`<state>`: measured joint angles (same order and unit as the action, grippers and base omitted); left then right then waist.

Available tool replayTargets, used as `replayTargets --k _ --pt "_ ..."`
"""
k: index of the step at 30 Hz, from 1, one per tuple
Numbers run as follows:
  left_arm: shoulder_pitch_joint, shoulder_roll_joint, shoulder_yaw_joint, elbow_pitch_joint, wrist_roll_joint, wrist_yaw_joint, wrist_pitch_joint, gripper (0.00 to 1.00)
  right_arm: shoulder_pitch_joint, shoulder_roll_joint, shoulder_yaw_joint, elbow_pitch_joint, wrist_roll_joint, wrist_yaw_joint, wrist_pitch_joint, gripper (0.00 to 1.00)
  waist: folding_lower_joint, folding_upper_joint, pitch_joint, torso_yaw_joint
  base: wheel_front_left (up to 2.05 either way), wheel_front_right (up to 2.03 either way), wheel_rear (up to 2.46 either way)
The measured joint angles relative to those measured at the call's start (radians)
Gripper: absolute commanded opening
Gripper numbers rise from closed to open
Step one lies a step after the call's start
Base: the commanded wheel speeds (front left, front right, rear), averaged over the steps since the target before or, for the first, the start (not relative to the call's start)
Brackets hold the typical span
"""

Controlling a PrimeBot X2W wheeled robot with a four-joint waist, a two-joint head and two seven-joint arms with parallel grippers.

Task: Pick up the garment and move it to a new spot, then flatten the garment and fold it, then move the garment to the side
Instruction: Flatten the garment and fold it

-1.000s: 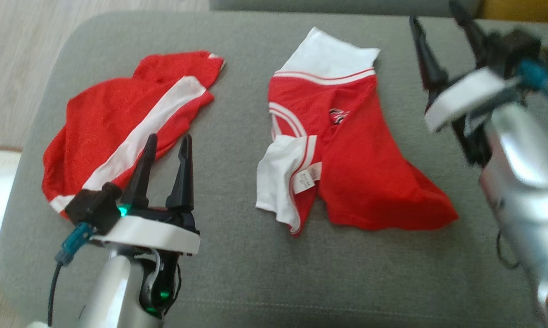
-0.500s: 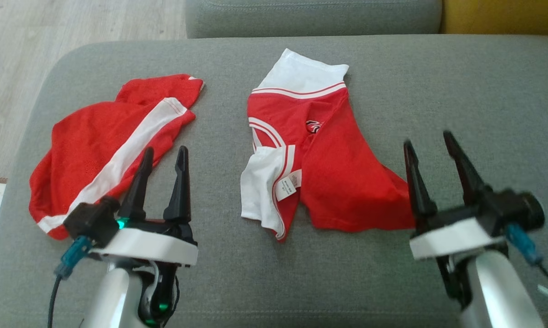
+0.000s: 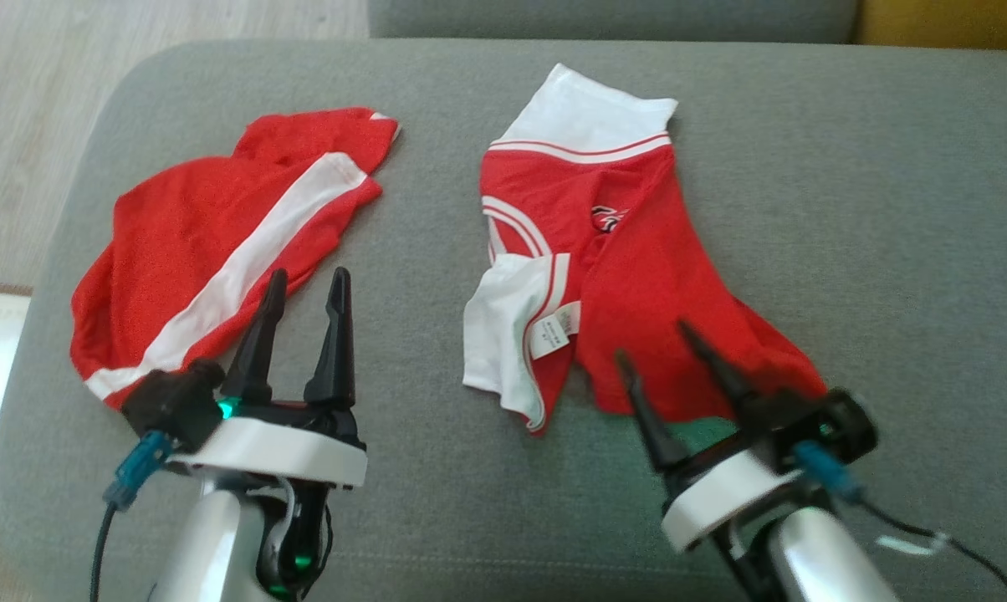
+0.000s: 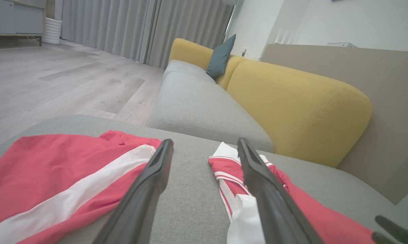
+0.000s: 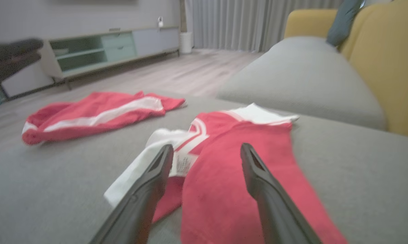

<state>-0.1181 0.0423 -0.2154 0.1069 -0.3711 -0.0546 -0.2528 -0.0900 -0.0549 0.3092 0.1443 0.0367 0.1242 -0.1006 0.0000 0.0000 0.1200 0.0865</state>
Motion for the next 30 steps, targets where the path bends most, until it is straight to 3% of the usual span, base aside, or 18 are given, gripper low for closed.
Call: replayTargets --k 6,20,22,30 --pt "-0.016 0.000 -0.001 0.003 0.000 -0.007 0.000 1.00 -0.003 -0.008 0.071 0.122 -0.030 0.000 0.053 1.00 0.0000 0.0000 0.032 0.034 0.00 0.00 0.00" --pt "-0.051 0.000 -0.003 0.018 -0.002 -0.016 0.000 1.00 -0.099 -0.019 0.015 0.326 -0.100 0.000 0.046 0.98 0.0001 0.0000 0.103 0.098 0.00 0.00 0.00" --pt "-0.051 0.000 -0.002 0.019 -0.002 -0.016 0.000 1.00 -0.112 -0.018 0.016 0.338 -0.100 0.000 0.044 0.00 0.0001 0.0000 0.105 0.098 0.00 0.00 0.00" --pt "-0.051 0.000 0.005 0.027 -0.001 -0.016 0.000 1.00 -0.129 -0.017 0.015 0.370 -0.100 0.000 0.014 0.00 0.0001 0.0000 0.085 0.076 0.00 0.00 0.00"
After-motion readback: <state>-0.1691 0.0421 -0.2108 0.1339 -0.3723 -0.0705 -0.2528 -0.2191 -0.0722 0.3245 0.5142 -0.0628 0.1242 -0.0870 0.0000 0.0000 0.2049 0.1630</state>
